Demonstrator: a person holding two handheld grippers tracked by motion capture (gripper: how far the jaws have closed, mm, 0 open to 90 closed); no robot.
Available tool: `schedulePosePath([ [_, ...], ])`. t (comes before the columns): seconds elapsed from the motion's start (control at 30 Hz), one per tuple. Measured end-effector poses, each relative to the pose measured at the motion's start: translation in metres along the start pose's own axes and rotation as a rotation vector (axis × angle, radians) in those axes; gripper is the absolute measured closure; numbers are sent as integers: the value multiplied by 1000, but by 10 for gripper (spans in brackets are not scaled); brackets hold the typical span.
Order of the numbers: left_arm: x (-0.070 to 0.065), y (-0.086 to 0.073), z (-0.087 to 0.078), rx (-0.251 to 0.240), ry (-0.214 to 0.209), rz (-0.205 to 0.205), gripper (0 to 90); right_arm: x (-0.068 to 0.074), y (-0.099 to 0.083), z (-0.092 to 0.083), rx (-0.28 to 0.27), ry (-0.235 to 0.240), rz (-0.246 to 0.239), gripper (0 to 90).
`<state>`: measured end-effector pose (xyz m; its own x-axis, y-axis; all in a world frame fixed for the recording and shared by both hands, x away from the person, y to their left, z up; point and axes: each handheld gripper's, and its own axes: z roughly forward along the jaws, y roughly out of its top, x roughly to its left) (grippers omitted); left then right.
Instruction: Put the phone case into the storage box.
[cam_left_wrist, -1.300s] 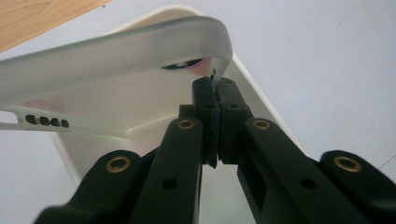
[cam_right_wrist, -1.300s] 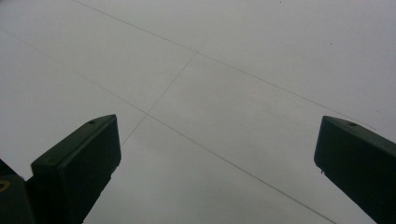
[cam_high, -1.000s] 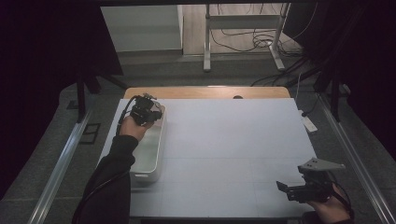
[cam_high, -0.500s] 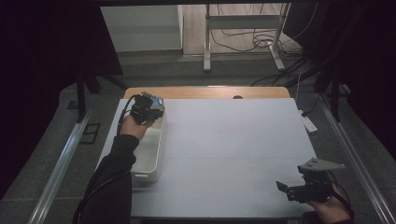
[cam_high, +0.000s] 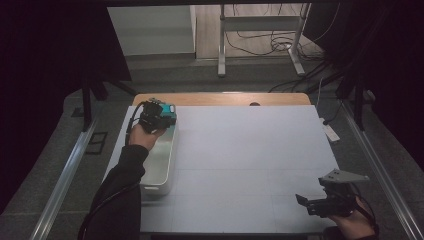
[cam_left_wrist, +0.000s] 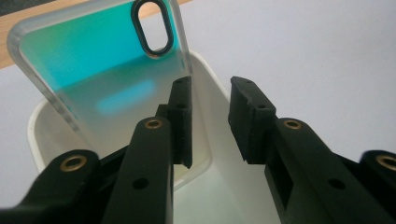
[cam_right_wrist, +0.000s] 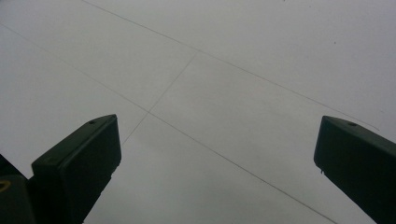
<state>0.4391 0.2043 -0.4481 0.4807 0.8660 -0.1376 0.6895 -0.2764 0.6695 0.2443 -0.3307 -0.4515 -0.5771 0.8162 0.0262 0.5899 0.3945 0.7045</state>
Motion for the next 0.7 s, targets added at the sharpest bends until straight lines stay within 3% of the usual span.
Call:
schedulePosePath([
  [0.7, -3, -2, -10, -67, -29, 8, 496, 0, 0, 0, 2, -3, 3, 7],
])
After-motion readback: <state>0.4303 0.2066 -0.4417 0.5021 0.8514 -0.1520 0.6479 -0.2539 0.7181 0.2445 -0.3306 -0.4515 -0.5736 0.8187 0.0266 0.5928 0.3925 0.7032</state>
